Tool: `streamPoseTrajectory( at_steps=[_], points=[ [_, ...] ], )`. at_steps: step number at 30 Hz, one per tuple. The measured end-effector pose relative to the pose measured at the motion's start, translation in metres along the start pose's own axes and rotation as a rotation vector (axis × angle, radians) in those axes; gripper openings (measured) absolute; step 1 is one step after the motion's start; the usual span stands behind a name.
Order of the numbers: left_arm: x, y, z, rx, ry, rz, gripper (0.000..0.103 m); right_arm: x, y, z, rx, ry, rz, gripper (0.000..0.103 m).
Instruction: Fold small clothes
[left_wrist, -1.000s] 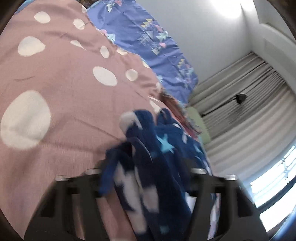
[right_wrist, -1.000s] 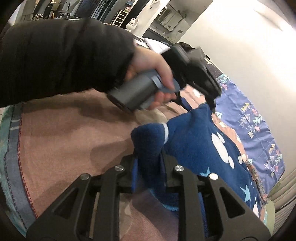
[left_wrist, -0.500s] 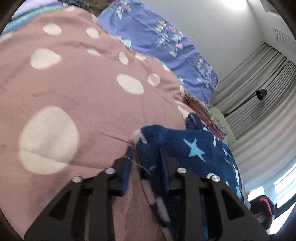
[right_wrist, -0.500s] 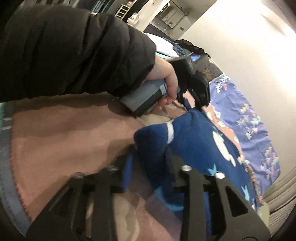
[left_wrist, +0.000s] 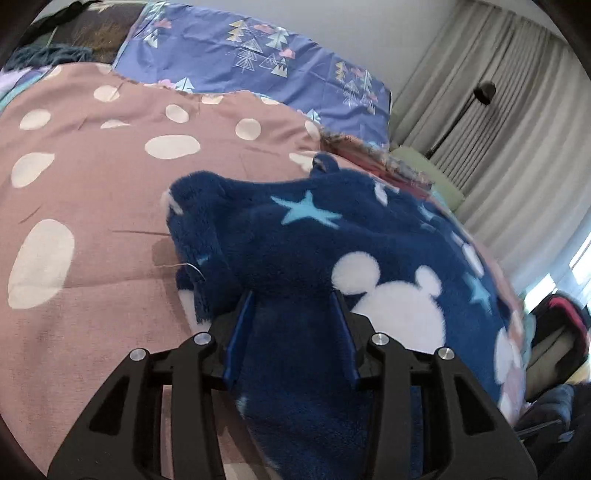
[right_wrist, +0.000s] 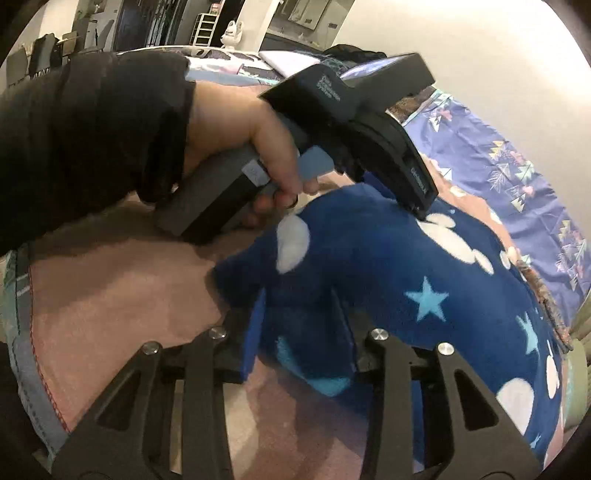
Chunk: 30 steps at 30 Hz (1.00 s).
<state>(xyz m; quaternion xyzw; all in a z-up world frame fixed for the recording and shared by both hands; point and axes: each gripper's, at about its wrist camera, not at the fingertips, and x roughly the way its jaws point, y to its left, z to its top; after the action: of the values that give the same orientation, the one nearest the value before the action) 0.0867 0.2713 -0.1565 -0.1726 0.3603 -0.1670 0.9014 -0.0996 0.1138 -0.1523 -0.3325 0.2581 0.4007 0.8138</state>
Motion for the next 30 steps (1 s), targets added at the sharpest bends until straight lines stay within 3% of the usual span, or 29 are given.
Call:
streamPoseTrajectory(
  at_steps=[3,6,8,11,14,15,17,18,22,24,26,27,29,30],
  points=[
    [0.001,-0.003,-0.002,0.022,0.003,0.019,0.043,-0.007,-0.016,-0.003,0.098,0.01,0.09,0.036],
    [0.001,-0.008,-0.003,0.047,0.0,0.053,0.043,-0.025,-0.044,-0.011,0.2,-0.011,0.112,0.036],
    [0.0,-0.011,-0.006,0.063,-0.002,0.074,0.043,-0.042,-0.062,-0.021,0.264,-0.048,0.039,0.041],
    [0.005,-0.019,-0.005,0.086,0.002,0.102,0.044,-0.068,-0.109,-0.042,0.413,-0.099,-0.119,0.042],
    [0.007,-0.023,-0.005,0.098,0.0,0.125,0.045,-0.081,-0.164,-0.072,0.647,-0.103,-0.222,0.043],
    [0.007,-0.023,-0.005,0.098,-0.002,0.128,0.045,-0.072,-0.179,-0.085,0.724,-0.04,-0.221,0.043],
    [0.006,-0.025,-0.006,0.102,-0.005,0.138,0.045,-0.031,-0.196,-0.107,0.796,0.158,-0.115,0.043],
    [0.006,-0.028,-0.006,0.113,-0.007,0.154,0.045,-0.024,-0.198,-0.121,0.831,0.128,-0.073,0.043],
    [0.0,-0.041,-0.003,0.129,-0.021,0.216,0.047,-0.033,-0.193,-0.114,0.812,0.15,-0.095,0.043],
    [-0.012,-0.048,0.001,0.116,-0.045,0.161,0.049,-0.036,-0.205,-0.108,0.848,0.157,-0.067,0.038],
    [-0.018,-0.058,0.002,0.16,-0.057,0.118,0.051,-0.05,-0.215,-0.099,0.849,0.102,-0.045,0.034],
    [-0.014,-0.065,0.0,0.207,-0.035,0.125,0.053,-0.057,-0.219,-0.086,0.82,0.05,-0.075,0.034],
    [0.004,-0.072,-0.007,0.273,0.033,0.173,0.057,-0.059,-0.222,-0.065,0.743,-0.026,-0.14,0.034],
    [0.015,-0.074,-0.014,0.302,0.048,0.201,0.06,-0.048,-0.228,-0.062,0.728,-0.023,-0.145,0.034]
  ],
)
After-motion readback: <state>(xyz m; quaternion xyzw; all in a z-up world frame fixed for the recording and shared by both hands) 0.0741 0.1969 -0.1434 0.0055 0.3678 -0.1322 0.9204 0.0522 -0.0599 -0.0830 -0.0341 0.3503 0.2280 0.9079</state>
